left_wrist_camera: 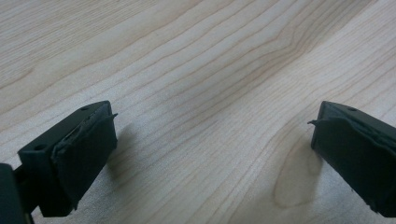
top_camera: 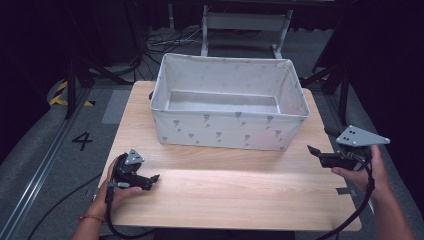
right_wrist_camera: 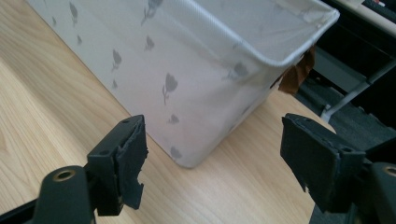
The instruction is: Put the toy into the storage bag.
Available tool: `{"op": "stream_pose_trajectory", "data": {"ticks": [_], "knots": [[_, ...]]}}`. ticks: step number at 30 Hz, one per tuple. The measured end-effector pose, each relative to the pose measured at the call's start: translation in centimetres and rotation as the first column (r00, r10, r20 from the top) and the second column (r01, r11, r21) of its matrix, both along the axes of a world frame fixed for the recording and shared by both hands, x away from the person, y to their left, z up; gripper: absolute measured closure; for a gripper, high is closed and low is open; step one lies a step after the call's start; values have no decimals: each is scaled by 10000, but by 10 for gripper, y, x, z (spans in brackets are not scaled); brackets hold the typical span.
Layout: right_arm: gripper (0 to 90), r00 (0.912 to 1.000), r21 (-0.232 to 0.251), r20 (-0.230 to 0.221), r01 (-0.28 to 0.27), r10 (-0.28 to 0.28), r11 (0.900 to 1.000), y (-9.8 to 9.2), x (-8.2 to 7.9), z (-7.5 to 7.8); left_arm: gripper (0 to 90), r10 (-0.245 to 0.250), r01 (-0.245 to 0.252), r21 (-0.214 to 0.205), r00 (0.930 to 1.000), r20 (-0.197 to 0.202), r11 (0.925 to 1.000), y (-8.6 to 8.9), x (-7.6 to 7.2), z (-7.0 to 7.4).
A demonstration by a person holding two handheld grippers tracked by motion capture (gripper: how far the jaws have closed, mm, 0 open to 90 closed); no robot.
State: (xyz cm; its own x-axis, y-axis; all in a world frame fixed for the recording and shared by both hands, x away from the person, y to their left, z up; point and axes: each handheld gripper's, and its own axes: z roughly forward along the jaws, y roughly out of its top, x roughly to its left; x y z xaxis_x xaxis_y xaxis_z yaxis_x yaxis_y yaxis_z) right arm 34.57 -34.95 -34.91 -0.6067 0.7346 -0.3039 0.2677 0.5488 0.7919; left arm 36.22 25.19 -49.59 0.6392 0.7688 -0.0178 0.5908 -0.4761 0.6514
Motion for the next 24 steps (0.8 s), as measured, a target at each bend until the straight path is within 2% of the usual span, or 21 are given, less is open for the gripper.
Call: {"op": "stream_pose_trajectory", "data": {"ticks": [5,10,13,20,24], "knots": [[235,9991,-274,-337,251,-260,9993,-2,-1,-21,5,20,-20,-6,10000,-14,10000,0,0,0],[232,9981,-246,-515,327,-339,9992,-4,-1,-33,5,19,-19,-3,10000,-13,10000,0,0,0],[230,9967,-405,-694,383,-410,9984,-5,-2,-43,5,19,-19,-2,10000,-15,10000,0,0,0],[230,9930,-423,-1016,560,-601,9975,-9,-4,-63,5,18,-18,-3,10000,-13,10000,0,0,0],[236,9909,-237,-1149,672,-695,9975,-12,-6,-75,5,49,-49,12,10000,-4,10000,0,0,0]]}}
